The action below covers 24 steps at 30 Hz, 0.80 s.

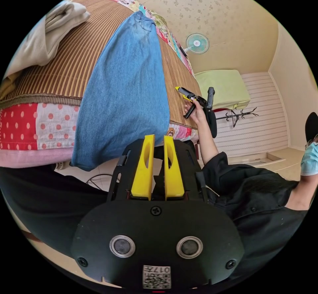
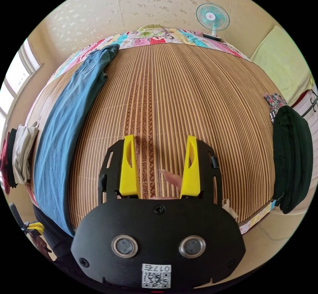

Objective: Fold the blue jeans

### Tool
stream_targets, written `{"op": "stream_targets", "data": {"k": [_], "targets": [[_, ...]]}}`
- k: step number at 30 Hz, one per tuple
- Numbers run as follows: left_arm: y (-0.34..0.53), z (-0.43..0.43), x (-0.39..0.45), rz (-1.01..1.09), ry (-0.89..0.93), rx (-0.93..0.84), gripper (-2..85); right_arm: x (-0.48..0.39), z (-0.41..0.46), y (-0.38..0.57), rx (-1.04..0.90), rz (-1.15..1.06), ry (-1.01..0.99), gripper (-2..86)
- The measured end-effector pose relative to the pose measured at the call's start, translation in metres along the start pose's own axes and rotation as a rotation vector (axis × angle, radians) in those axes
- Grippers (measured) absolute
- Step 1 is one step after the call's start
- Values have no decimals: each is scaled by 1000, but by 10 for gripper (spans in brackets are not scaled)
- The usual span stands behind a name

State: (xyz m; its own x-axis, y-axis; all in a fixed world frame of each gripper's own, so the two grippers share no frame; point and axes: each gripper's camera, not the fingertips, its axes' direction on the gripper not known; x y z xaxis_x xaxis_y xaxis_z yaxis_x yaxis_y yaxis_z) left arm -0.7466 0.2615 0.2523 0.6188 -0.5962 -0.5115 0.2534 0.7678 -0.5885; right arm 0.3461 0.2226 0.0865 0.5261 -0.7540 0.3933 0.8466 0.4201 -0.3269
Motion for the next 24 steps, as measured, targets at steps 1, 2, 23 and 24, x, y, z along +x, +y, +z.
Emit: {"op": "stream_targets", "data": {"k": [1,2,23,24], "targets": [[0,0,0,0,-2,2,52,0,0,-1,-1,3,1,206],[-1,-1,-1,-1,-7,4,52,2,1,-2,-1,7,-9,207],[-8,4,-19,-51,19,31,52,28,-72,28,249,64,-372,20],[-8,4,-21,-57,23,34,52,32,-87,45,354,57,-445,15]]}}
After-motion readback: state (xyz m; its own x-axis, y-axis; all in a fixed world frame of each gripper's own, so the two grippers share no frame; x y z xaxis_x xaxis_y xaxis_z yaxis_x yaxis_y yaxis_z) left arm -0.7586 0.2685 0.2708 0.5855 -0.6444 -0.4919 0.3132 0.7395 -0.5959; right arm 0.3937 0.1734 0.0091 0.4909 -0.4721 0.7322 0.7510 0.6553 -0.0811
